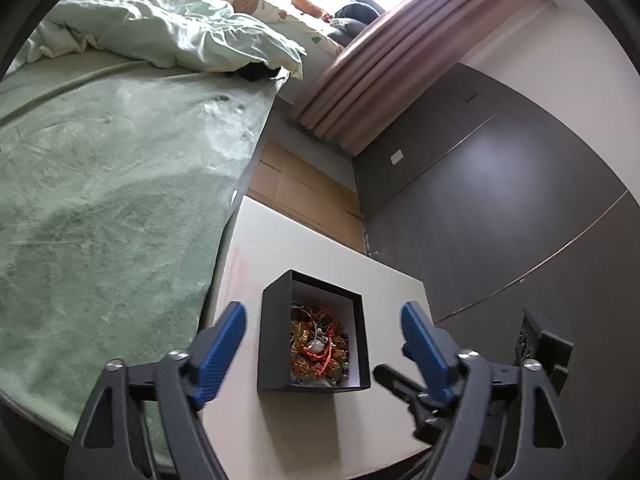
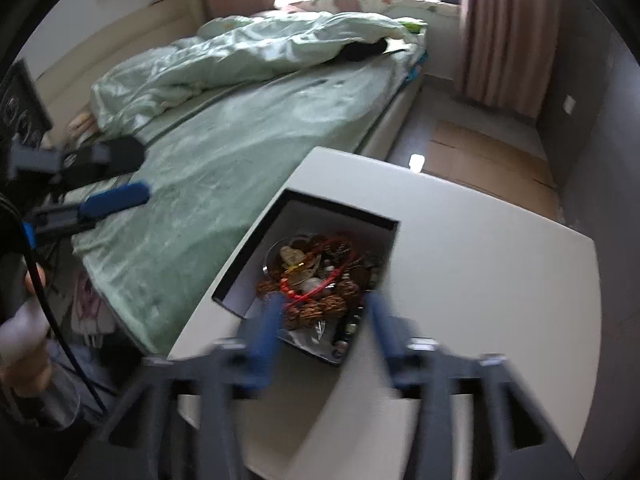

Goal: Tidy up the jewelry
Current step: 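Lower the small silver ring into the black box and open the right gripper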

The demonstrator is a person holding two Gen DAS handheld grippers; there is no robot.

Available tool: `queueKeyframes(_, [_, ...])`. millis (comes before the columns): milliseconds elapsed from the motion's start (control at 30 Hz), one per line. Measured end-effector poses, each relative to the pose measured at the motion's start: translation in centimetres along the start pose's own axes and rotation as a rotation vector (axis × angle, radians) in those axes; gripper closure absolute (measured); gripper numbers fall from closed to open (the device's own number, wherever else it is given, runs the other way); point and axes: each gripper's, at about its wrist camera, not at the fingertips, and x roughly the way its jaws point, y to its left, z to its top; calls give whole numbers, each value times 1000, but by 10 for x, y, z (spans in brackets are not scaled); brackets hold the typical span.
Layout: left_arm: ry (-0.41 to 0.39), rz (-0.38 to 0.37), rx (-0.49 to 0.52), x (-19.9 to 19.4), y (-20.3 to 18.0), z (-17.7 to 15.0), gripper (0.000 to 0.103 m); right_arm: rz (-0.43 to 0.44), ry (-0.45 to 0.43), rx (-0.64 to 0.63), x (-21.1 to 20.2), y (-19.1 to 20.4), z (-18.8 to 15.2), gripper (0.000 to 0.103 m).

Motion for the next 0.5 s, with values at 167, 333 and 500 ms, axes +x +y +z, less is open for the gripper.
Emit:
queueKeyframes(167, [-11,5,34,-16,-16,-4,15,14,-56,60,-30,-9,-3,40])
queueKeyframes(333, [-25,36,110,-34,-41,-15,2,12,-93,106,-59,-13,-12,27])
queueKeyframes(500, [-16,59,173,-49,-63,-33,0,17,-118,168,-85,-17,-29,11])
